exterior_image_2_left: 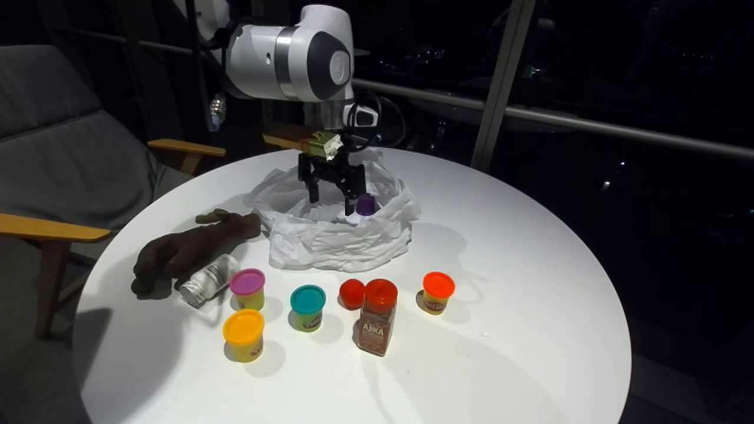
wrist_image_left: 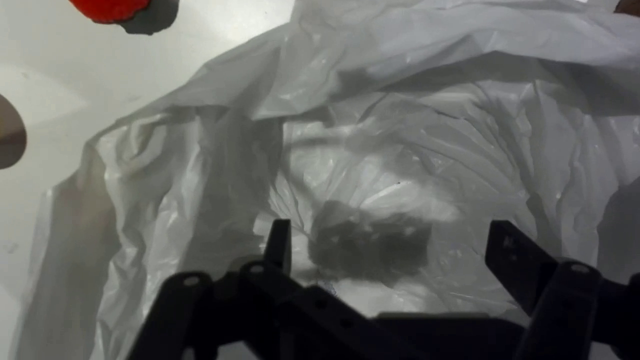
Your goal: Take the containers, deer plush toy and red ball out of the white plastic bag
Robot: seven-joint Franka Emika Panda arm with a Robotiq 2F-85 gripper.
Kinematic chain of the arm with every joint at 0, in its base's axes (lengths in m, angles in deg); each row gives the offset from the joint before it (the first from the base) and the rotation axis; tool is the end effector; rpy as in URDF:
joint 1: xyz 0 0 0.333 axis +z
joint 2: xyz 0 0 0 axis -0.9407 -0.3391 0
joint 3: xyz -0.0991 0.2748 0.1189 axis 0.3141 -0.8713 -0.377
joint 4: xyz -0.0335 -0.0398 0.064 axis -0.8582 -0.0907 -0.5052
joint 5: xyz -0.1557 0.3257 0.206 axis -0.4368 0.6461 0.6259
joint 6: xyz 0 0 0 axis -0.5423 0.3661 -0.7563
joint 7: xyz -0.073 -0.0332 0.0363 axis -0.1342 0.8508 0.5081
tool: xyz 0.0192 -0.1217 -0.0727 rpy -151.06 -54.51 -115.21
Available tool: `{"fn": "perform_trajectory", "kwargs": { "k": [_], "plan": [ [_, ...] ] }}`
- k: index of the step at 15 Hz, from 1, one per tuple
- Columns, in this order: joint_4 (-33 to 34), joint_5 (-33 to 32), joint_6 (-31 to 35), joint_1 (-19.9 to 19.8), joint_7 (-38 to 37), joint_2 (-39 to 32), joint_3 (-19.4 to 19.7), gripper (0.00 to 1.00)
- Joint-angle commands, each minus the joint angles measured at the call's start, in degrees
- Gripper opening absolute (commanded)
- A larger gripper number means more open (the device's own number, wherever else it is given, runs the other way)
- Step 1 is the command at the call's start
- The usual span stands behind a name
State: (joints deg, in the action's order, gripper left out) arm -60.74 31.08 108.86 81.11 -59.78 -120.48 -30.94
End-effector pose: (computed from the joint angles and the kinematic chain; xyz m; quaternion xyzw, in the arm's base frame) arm 0.7234 0.1117 0.0886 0.9979 -0.0420 -0.0153 0.0479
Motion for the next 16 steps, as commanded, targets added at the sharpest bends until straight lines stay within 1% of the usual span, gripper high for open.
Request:
{"fn": "perform_trajectory", "kwargs": {
  "k": [1, 7, 16],
  "plan": [
    [6.44, -0.47, 1.13, -0.20, 1.56, -4.57, 0.41, 1.00],
    [13.73, -0.47, 4.64, -0.44, 2.62, -9.93, 1.19, 1.00],
    [24.94, 0.13, 3.16, -1.47, 2.71, -17.01, 1.45, 1.00]
  ]
}}
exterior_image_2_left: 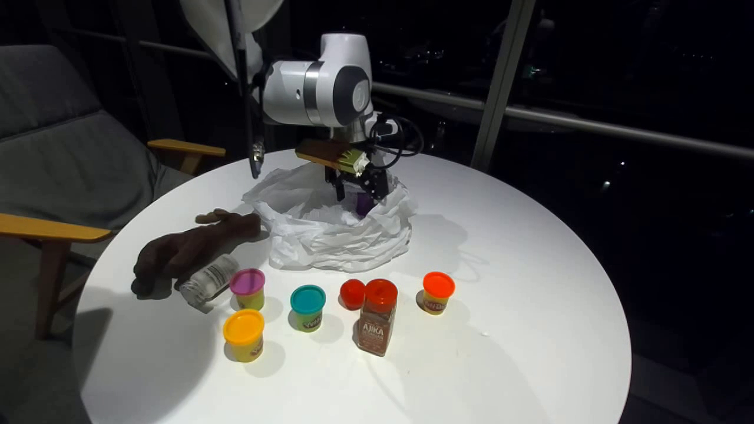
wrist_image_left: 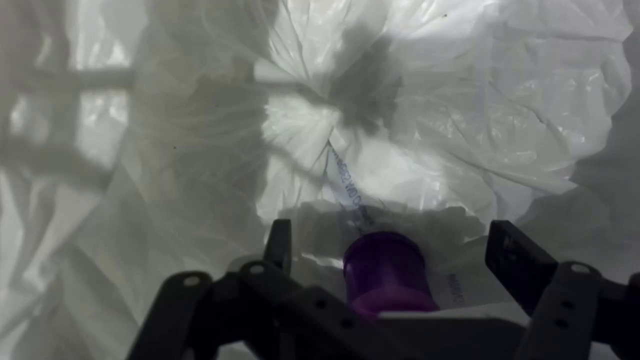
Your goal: Take the containers, deer plush toy and red ball out of the white plastic bag
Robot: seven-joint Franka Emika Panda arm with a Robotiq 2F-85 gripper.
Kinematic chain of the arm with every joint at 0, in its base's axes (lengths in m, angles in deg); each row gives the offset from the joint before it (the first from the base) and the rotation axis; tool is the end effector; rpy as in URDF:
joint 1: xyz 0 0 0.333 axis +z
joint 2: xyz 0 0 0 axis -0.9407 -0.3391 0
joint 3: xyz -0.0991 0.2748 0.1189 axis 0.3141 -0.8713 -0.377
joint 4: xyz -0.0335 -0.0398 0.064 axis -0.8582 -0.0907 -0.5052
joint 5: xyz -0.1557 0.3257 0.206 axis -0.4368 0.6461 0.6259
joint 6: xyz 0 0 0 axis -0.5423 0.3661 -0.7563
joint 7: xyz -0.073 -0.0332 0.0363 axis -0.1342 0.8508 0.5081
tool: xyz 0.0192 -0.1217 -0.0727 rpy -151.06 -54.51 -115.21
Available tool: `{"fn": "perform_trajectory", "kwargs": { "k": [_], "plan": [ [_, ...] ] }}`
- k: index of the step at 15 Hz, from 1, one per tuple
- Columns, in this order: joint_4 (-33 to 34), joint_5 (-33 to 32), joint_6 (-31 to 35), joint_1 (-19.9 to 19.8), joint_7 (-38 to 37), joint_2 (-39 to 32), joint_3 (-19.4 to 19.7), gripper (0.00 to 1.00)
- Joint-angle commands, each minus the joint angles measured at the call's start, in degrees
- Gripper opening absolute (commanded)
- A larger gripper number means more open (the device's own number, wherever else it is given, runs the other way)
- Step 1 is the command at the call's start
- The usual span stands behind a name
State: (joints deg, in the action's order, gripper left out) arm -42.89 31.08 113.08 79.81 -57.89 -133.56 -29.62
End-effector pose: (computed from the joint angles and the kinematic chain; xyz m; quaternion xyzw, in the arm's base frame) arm 0.7864 0.0956 0.0622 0.9964 -0.0362 0.0625 0.0438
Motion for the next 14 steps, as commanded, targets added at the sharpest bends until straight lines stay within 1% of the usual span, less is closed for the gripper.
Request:
{"fn": "perform_trajectory", "kwargs": {
  "k": [1, 8, 9, 10, 11, 14],
  "plan": [
    [8.30, 0.20, -1.35, -0.25, 0.85, -4.69, 0.08, 1.00],
    [15.16, 0.08, -2.00, -0.39, 0.88, -8.34, 0.36, 0.99],
    [15.80, 0.08, -2.32, -0.42, 0.92, -8.67, 0.38, 0.75],
    [16.50, 0.11, -2.62, -0.46, 0.95, -9.04, 0.35, 0.74],
    [17.02, 0.19, -2.99, -0.54, 0.96, -9.38, 0.29, 0.70],
    [18.25, 0.12, -4.07, -0.65, 0.85, -10.15, 0.42, 0.45]
  ]
}}
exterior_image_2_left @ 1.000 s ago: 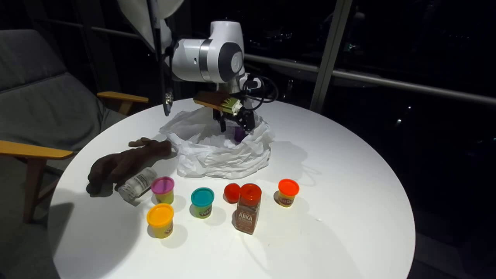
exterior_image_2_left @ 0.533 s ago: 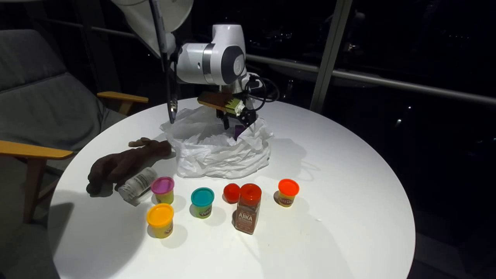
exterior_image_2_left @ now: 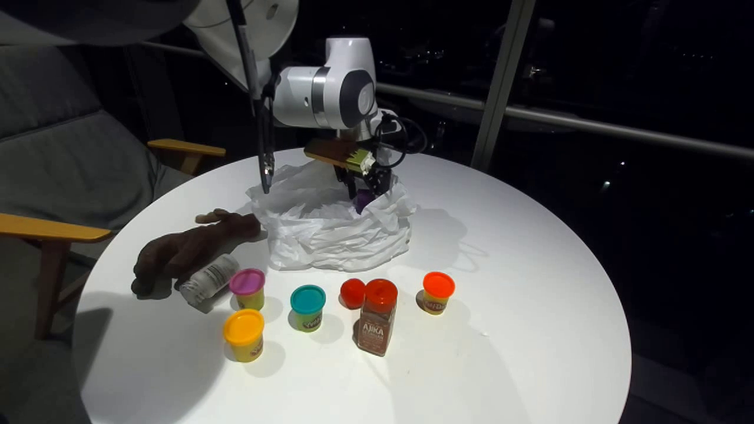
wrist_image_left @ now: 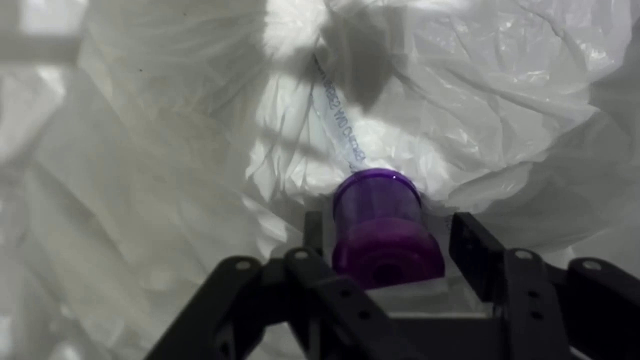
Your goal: Take the containers, deer plush toy and red ball out of the white plastic bag
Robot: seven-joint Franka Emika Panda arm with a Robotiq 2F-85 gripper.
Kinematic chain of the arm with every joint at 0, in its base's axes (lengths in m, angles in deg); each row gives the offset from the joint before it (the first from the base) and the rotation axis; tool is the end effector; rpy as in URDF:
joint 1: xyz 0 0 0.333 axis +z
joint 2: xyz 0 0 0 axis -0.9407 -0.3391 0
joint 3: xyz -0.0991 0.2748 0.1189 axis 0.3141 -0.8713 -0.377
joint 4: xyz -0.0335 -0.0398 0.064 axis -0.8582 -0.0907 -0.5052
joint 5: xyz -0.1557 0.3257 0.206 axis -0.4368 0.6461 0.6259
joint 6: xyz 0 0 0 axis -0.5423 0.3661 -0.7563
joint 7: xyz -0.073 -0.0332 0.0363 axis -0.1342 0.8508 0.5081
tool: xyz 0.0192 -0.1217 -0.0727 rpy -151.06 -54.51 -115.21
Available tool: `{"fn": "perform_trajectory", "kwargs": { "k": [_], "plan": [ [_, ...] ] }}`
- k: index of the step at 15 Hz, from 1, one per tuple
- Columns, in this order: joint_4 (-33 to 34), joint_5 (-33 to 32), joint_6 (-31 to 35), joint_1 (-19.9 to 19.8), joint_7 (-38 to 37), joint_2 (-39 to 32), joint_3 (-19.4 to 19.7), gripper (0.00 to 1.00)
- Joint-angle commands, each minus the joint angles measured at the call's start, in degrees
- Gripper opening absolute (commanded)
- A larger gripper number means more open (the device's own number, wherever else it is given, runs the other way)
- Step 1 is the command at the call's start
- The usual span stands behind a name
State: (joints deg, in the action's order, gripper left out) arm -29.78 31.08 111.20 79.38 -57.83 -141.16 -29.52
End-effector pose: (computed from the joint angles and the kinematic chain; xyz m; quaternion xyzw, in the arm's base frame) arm 0.8159 0.0977 0.0622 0.9940 -0.0367 0.0940 0.0411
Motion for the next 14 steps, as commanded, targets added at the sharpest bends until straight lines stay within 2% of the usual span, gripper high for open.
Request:
{"fn": "perform_trajectory", "kwargs": {
  "k": [1, 3, 7, 10, 12, 14],
  "plan": [
    [5.51, -0.01, -2.34, -0.15, 0.72, -2.80, 0.45, 0.36],
    [6.23, -0.17, -2.44, 0.01, 0.46, -3.09, 0.68, 0.25],
    [2.91, -0.20, -2.44, 0.45, -0.86, 0.05, 0.60, 0.25],
    [-3.68, 0.41, -2.16, 1.78, -5.59, 4.71, 0.77, 0.25],
    [-11.10, 0.32, -2.47, 3.22, -6.91, 9.76, 0.14, 0.25],
    [-15.61, 0.69, -3.43, 4.10, -7.27, 13.47, -0.83, 0.25]
  ]
}}
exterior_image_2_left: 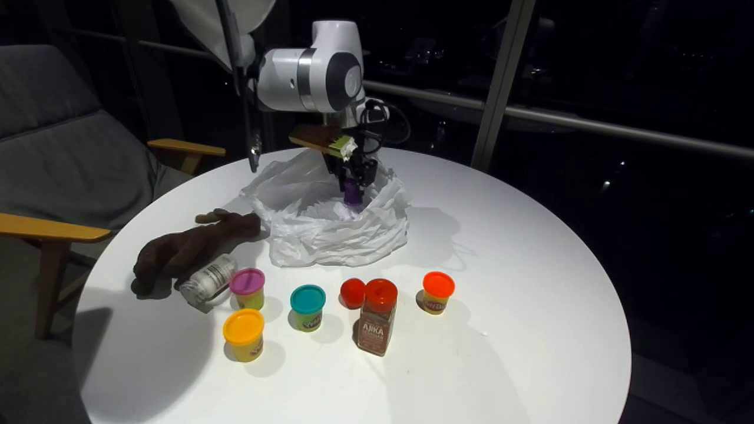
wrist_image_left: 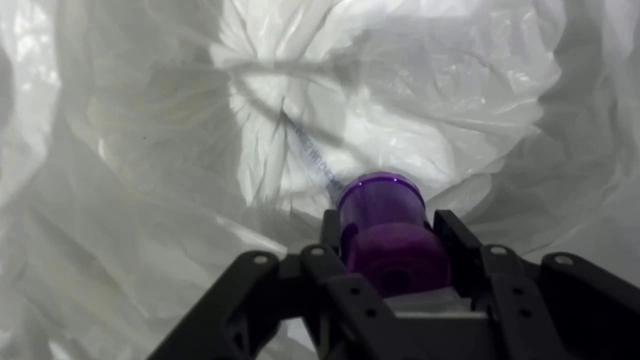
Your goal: Take the containers, deer plush toy and red ball out of the white plastic bag
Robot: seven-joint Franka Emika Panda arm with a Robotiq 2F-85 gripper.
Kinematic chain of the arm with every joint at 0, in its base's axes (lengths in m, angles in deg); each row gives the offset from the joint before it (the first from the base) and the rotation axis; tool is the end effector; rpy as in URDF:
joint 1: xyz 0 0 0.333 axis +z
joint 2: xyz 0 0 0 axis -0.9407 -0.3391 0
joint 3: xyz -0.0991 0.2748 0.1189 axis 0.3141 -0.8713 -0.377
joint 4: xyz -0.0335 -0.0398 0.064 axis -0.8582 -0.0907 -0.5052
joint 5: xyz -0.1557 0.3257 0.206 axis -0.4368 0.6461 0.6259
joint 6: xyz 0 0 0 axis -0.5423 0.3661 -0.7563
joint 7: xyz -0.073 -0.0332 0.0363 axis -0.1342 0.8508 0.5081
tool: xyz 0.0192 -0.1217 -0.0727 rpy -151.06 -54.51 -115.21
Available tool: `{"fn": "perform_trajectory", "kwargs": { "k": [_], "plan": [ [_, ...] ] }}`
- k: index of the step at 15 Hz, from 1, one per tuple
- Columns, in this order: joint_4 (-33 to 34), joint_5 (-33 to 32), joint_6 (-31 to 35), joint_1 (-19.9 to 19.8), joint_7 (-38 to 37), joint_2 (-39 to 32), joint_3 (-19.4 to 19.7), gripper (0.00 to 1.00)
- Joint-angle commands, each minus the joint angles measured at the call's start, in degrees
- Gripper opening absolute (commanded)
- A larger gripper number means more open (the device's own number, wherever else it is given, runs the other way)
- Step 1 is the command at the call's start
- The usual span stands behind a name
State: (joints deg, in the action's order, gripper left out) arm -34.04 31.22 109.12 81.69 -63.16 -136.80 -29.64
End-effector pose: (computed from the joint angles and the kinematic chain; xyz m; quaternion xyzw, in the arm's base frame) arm 0.8055 0.1283 0.0839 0.9939 -0.0668 0.0794 0.0374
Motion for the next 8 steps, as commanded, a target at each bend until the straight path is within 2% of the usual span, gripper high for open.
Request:
{"fn": "perform_trajectory", "kwargs": {
  "k": [1, 8],
  "plan": [
    [-13.79, 0.59, -1.50, 2.29, -2.35, 11.12, -0.96, 0.25],
    [-30.28, 1.78, 6.61, 5.70, -9.12, 25.17, -0.95, 0.25]
  ]
}}
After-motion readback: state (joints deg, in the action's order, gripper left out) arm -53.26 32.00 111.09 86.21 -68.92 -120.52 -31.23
